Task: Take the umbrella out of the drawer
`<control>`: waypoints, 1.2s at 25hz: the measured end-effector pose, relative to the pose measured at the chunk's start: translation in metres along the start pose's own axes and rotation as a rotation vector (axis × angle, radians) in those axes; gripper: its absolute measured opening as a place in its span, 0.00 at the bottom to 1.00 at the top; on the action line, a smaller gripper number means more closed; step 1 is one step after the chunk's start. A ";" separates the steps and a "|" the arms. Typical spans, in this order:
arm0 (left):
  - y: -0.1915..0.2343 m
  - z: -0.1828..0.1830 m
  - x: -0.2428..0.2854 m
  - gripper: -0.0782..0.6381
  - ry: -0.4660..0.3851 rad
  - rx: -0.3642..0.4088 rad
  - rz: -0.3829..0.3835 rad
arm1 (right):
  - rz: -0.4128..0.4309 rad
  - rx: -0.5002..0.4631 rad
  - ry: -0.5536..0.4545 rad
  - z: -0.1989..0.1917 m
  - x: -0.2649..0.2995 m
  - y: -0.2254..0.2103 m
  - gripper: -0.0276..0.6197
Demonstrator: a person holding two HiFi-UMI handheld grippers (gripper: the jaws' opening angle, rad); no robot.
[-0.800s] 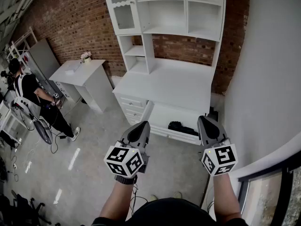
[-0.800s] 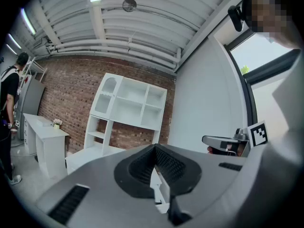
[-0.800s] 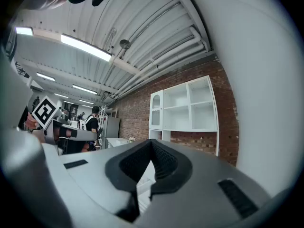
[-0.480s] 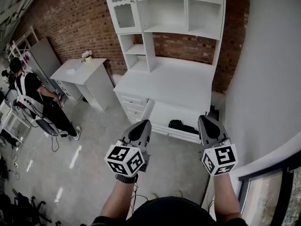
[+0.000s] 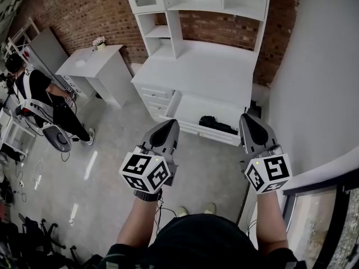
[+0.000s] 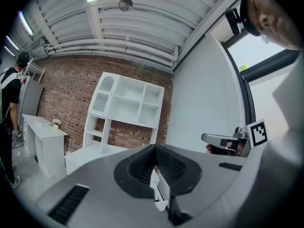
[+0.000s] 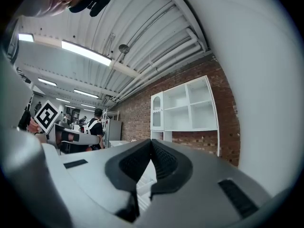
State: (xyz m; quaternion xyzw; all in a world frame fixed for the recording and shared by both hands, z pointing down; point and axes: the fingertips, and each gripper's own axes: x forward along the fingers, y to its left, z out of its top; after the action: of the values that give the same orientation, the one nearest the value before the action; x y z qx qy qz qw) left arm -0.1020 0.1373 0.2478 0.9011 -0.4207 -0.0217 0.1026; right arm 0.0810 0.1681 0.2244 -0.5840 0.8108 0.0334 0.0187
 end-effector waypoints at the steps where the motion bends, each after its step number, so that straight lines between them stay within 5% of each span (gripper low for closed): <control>1: -0.002 -0.003 0.001 0.12 0.005 0.001 -0.002 | 0.003 0.000 0.005 -0.002 -0.002 -0.001 0.05; 16: -0.042 -0.022 0.017 0.12 0.037 0.029 0.000 | 0.036 0.026 0.012 -0.017 -0.025 -0.032 0.05; 30: -0.022 -0.038 0.051 0.12 0.061 0.028 0.005 | 0.029 0.051 0.053 -0.046 -0.003 -0.051 0.05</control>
State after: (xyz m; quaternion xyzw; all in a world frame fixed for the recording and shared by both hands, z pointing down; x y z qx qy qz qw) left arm -0.0477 0.1182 0.2834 0.9018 -0.4196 0.0122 0.1029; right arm 0.1302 0.1510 0.2689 -0.5721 0.8201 -0.0025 0.0114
